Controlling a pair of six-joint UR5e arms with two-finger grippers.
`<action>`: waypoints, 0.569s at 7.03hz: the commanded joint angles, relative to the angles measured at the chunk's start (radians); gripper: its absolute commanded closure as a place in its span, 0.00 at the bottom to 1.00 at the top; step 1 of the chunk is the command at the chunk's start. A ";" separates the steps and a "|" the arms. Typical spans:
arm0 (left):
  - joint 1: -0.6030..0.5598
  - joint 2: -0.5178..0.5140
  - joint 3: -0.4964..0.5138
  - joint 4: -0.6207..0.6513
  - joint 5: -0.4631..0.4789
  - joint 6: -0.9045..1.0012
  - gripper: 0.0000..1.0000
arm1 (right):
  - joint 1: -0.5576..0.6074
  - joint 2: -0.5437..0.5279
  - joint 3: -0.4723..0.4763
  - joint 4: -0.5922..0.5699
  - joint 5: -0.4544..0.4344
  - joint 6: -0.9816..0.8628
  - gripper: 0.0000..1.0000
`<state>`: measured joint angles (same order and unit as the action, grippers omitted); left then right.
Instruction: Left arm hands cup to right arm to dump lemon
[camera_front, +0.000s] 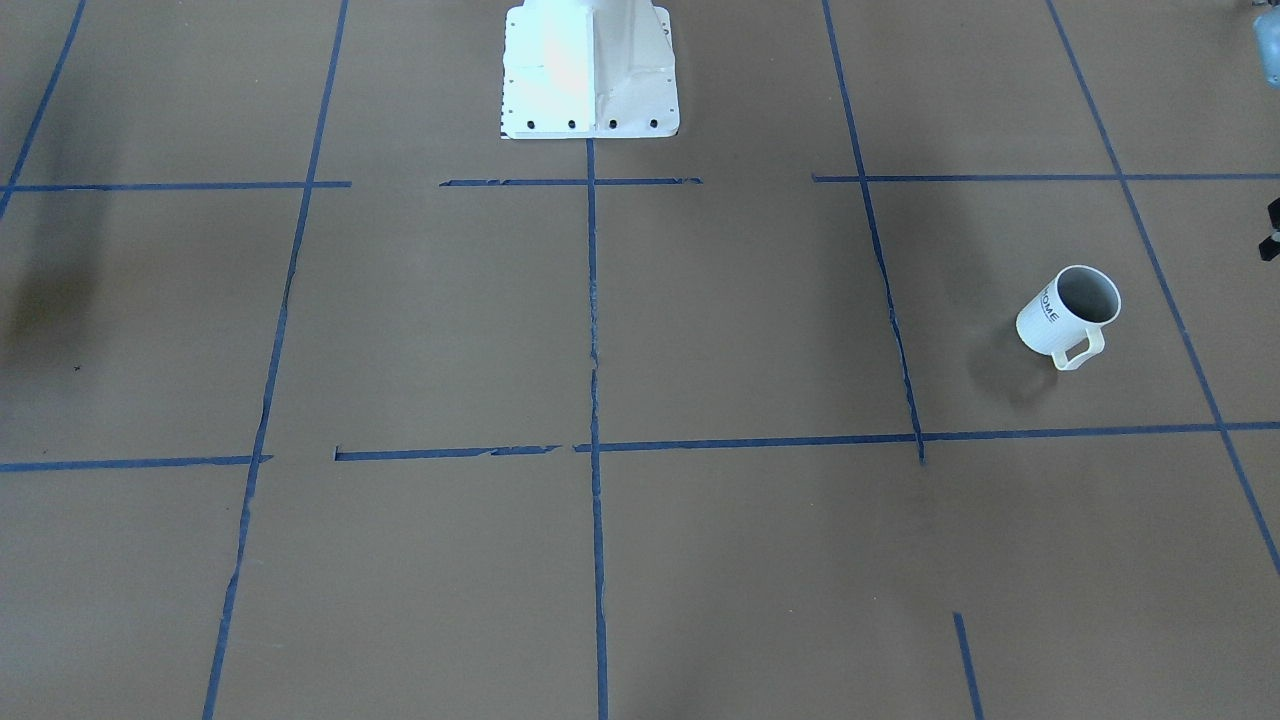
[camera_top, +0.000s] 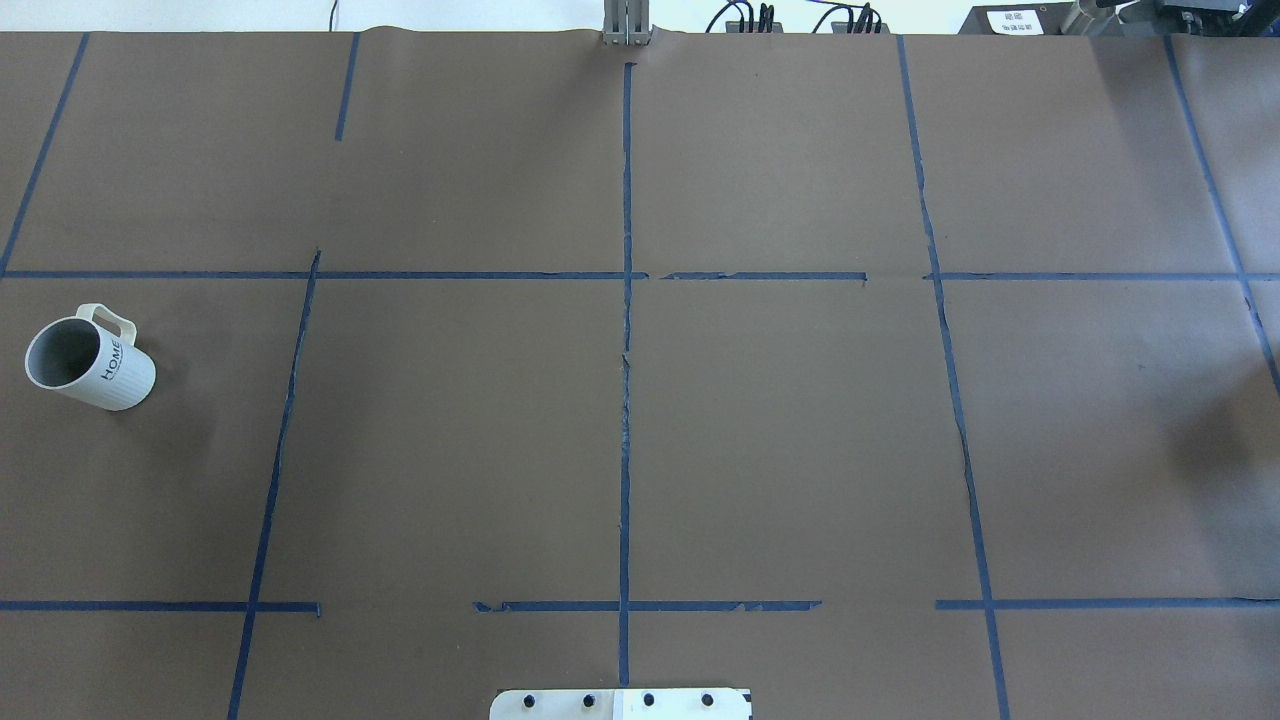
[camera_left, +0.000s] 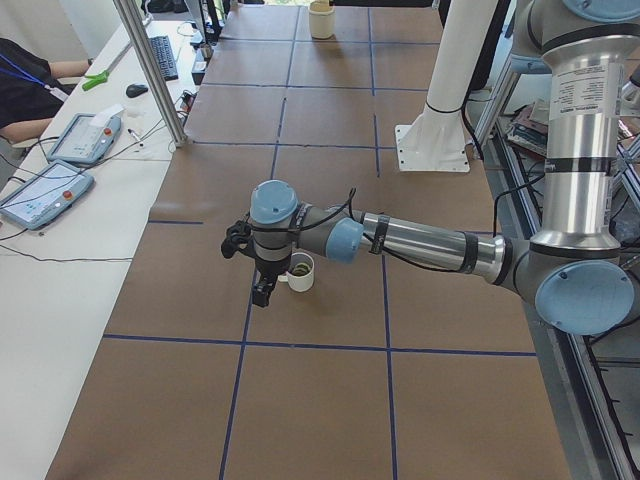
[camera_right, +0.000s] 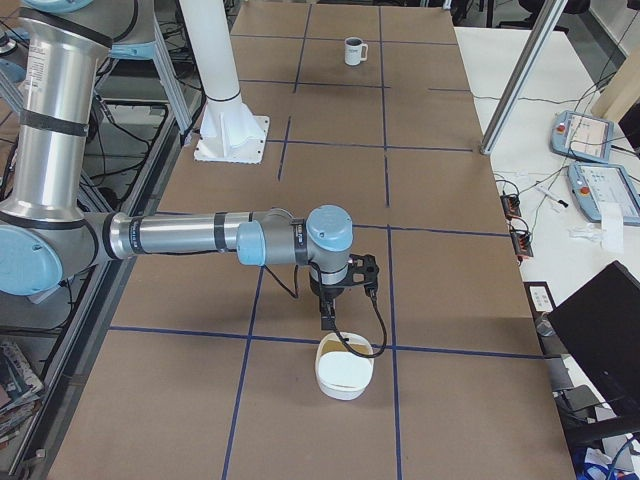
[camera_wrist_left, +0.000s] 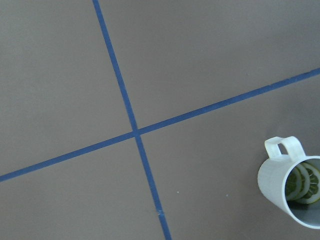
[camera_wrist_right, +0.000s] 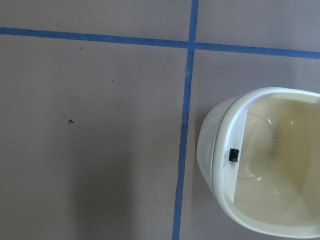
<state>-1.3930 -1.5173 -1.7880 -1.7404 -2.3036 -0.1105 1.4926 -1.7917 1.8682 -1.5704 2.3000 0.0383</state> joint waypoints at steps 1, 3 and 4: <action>0.156 0.057 0.015 -0.168 0.050 -0.335 0.00 | 0.000 0.000 0.000 0.001 -0.001 0.000 0.00; 0.237 0.060 0.036 -0.275 0.067 -0.484 0.00 | 0.000 0.000 -0.001 0.000 -0.002 0.000 0.00; 0.259 0.059 0.044 -0.277 0.067 -0.517 0.00 | 0.000 0.000 -0.001 0.001 -0.002 0.000 0.00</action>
<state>-1.1733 -1.4598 -1.7540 -1.9941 -2.2406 -0.5677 1.4926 -1.7917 1.8671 -1.5700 2.2984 0.0387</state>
